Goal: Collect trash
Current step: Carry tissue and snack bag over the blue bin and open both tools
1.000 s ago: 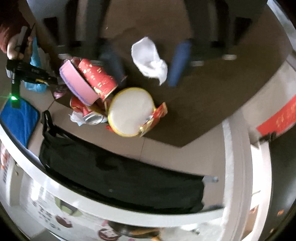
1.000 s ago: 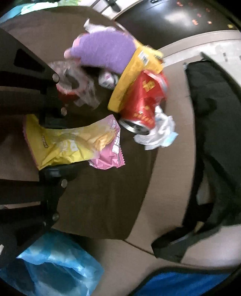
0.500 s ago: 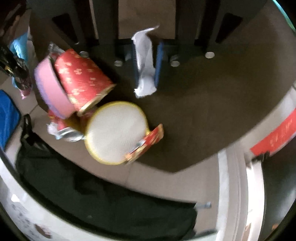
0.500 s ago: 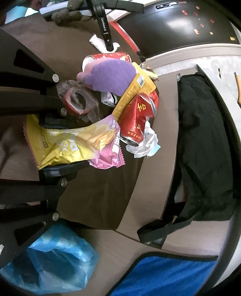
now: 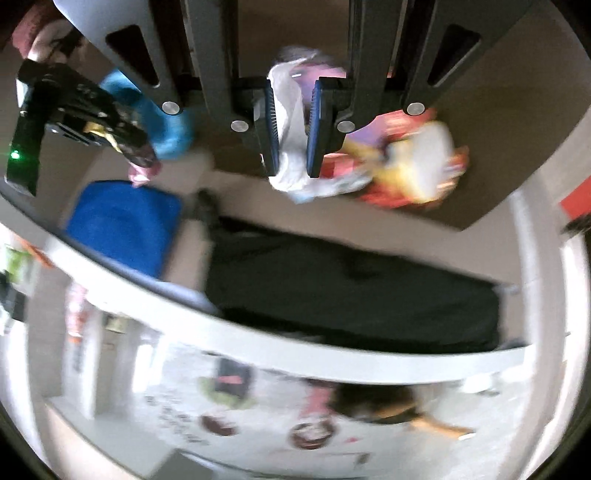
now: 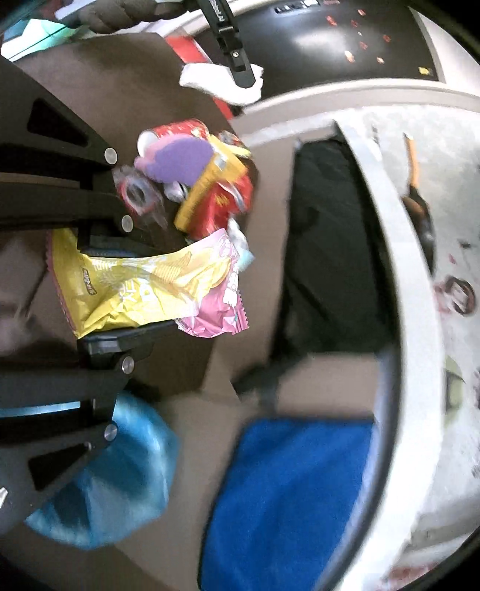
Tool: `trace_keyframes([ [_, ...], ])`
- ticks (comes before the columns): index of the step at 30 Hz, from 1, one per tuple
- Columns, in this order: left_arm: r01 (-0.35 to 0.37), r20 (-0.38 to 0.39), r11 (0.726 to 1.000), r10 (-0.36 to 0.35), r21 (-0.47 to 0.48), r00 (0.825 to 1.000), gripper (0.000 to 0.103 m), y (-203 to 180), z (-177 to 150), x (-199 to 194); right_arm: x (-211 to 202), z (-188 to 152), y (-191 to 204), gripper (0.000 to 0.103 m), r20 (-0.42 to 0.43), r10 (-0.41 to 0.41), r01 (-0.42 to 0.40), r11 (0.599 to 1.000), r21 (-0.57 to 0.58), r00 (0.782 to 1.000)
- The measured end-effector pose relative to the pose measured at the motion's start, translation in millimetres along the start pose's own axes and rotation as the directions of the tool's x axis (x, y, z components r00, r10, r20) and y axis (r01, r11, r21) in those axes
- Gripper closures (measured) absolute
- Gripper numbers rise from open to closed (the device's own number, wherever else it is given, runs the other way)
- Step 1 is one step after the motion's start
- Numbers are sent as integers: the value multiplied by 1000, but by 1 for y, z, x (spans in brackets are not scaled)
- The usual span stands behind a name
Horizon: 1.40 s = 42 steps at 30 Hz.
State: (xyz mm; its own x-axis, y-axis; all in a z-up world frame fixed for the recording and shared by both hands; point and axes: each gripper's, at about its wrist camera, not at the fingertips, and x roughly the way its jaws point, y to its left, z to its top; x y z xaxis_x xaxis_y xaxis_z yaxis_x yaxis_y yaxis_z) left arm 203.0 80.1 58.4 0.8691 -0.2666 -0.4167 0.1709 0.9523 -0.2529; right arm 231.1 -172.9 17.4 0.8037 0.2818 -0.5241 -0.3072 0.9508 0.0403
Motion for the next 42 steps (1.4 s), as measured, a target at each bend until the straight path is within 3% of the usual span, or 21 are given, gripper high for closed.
trace_keyframes([
  [4, 120, -1, 992, -120, 45, 993, 88, -68, 3, 20, -38, 3, -50, 77, 43, -104, 102, 994, 45, 994],
  [8, 222, -49, 972, -218, 74, 975, 88, -127, -7, 51, -68, -2, -101, 75, 62, -194, 188, 977, 100, 979],
  [14, 260, -128, 957, -245, 126, 961, 88, -189, -36, 94, -75, -20, -149, 75, 39, -241, 232, 959, 161, 970],
  [27, 262, -234, 953, -223, 149, 946, 88, -212, -67, 149, -33, -55, -174, 75, -39, -217, 221, 951, 218, 975],
  [40, 307, -315, 948, -267, 81, 911, 88, -207, -75, 191, 8, -67, -193, 72, -108, -183, 205, 945, 253, 977],
  [41, 313, -319, 947, -274, 78, 907, 87, -207, -74, 194, 10, -67, -193, 69, -107, -186, 207, 945, 253, 977],
  [42, 319, -321, 945, -282, 71, 904, 79, -207, -74, 196, 11, -67, -193, 67, -101, -194, 214, 944, 251, 976],
])
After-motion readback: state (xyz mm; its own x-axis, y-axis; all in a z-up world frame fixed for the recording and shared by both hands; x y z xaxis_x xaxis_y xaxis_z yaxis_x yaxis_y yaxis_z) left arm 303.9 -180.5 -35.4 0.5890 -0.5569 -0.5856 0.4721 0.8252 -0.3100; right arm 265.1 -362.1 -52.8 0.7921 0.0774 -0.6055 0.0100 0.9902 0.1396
